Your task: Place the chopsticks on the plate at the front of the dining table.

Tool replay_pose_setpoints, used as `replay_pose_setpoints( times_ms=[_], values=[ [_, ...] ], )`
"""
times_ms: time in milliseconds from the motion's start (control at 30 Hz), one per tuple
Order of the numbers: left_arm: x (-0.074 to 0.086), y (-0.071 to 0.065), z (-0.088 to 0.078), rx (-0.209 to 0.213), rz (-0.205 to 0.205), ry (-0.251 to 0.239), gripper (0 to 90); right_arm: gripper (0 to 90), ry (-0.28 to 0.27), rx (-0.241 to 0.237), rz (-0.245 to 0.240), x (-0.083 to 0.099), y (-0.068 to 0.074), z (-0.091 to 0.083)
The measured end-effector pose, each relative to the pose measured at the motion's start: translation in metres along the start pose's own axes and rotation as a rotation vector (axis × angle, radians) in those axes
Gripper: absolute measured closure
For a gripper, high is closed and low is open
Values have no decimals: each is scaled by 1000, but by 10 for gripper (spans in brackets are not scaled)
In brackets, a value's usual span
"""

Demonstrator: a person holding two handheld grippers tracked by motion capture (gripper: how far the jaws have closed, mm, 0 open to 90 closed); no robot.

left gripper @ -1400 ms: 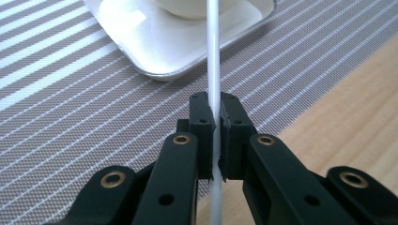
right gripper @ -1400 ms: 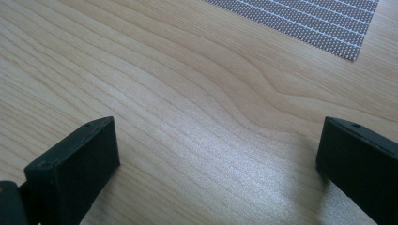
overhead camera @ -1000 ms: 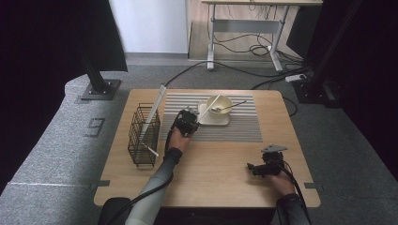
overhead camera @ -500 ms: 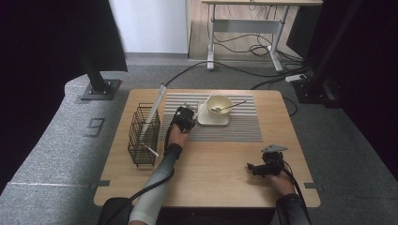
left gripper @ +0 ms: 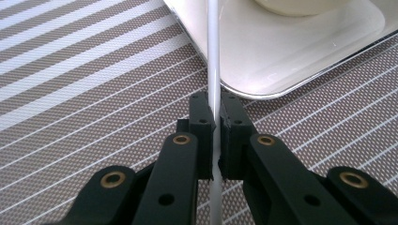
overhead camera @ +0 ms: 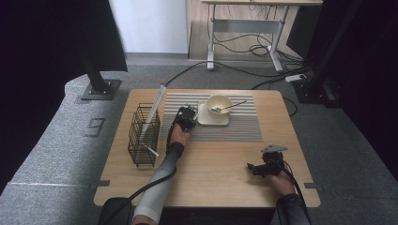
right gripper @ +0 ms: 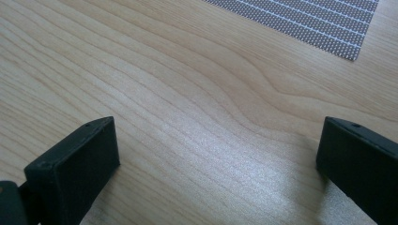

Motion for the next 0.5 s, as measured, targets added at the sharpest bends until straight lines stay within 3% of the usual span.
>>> replay_pose_setpoints(
  times_ms=[233, 500],
  values=[
    [0, -2, 10, 15, -2, 4, 845, 0, 0, 1, 1, 0, 0, 0],
    [0, -2, 9, 14, 3, 6, 839, 0, 0, 0, 1, 0, 0, 0]
  ],
)
Point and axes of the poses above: each handheld gripper's, and its own axes: z roughly forward along the jaws, x roughly out of its underside, y roughly to its left, the point moved 2 cm from there along z, roughly forward along the jaws, and after that the axes turned 9 degrees about x, right-handed, at the moved point
